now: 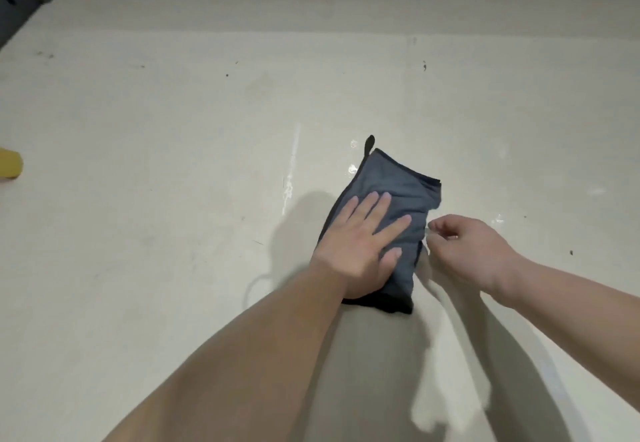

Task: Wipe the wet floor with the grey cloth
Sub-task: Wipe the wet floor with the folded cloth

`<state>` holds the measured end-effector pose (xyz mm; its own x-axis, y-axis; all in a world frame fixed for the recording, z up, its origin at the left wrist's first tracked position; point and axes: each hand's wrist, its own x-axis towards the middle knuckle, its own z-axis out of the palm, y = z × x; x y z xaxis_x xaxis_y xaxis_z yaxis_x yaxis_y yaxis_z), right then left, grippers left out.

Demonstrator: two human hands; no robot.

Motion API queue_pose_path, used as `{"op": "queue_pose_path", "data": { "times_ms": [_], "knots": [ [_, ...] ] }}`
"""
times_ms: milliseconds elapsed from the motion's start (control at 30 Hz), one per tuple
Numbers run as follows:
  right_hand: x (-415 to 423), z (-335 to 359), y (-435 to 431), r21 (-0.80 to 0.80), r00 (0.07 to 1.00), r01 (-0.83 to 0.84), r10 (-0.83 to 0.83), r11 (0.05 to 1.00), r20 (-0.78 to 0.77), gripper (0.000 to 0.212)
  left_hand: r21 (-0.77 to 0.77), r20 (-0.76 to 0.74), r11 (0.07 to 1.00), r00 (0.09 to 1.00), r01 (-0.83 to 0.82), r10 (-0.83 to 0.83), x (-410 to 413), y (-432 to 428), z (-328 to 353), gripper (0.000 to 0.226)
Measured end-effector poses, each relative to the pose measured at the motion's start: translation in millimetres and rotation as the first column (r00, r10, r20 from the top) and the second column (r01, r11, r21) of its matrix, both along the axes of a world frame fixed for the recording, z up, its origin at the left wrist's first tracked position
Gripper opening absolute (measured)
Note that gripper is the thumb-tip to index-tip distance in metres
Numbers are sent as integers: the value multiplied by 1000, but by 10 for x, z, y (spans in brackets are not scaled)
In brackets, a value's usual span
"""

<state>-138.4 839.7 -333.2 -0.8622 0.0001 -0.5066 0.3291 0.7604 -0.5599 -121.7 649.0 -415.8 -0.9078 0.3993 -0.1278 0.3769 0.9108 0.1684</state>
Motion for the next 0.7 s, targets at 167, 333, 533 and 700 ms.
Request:
{"op": "queue_pose_path", "data": {
  "times_ms": [167,333,533,700],
  "knots": [
    [-95,-166,-577,257,924,-360,382,897,-36,31,47,-34,912,912,-407,409,392,-603,-82,60],
    [-71,-193,-872,378,898,-402,440,834,-15,27,16,15,864,864,-503,503,1092,-367,-97,65],
    [-76,-125,-762,329,890,-450,449,830,82,28,38,11,986,987,-163,163,901,-575,-36,67],
    [-124,-71,-664,131,900,-429,411,894,142,20,-3,19,996,996,-91,91,169,-783,-52,64]
  ]
}}
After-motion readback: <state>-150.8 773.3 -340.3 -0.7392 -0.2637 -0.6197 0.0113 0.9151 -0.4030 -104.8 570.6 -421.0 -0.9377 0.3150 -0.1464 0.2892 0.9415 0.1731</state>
